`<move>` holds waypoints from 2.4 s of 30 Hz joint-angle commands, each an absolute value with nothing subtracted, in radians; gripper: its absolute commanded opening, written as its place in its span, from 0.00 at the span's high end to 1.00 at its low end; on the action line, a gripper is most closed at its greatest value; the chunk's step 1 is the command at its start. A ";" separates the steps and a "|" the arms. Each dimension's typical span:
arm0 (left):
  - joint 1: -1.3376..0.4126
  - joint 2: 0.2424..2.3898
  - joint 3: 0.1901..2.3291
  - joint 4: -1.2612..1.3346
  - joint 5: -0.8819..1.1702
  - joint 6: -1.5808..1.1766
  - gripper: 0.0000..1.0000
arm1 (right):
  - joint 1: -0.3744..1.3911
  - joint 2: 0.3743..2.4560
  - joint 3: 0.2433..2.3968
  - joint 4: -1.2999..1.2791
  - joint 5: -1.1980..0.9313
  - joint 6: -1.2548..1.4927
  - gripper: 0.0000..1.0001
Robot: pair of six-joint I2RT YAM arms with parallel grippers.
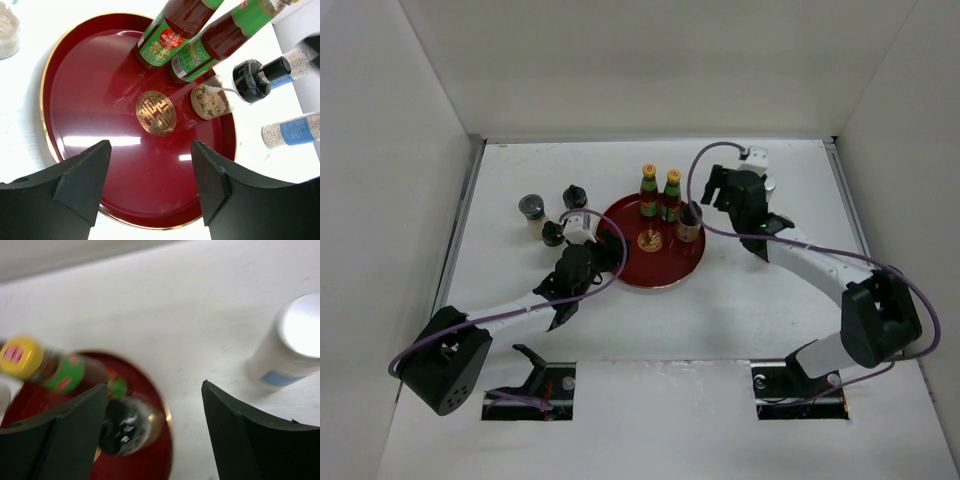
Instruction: Organize the condiment bottles
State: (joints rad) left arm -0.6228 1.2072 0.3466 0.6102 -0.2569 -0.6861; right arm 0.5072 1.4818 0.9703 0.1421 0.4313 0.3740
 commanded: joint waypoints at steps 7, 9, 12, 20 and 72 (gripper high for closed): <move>-0.634 1.207 0.357 0.667 -0.247 -0.692 0.36 | 0.266 1.495 1.110 0.063 0.604 0.296 0.13; -0.639 1.201 0.357 0.667 -0.255 -0.686 0.36 | 0.245 1.538 1.141 0.025 0.614 0.285 0.09; -0.634 1.213 0.359 0.667 -0.249 -0.690 0.36 | 0.226 1.578 1.150 0.028 0.577 0.285 0.07; -0.640 1.229 0.368 0.669 -0.248 -0.687 0.36 | 0.194 1.641 1.186 0.024 0.495 0.298 0.12; -0.594 1.144 0.311 0.678 -0.295 -0.703 0.36 | 0.840 1.623 1.085 0.363 0.508 0.216 0.47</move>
State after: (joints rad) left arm -0.5964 1.1408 0.3119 0.6216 -0.2977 -0.6899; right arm 0.8330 1.6325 1.0885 0.1913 0.4595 0.2066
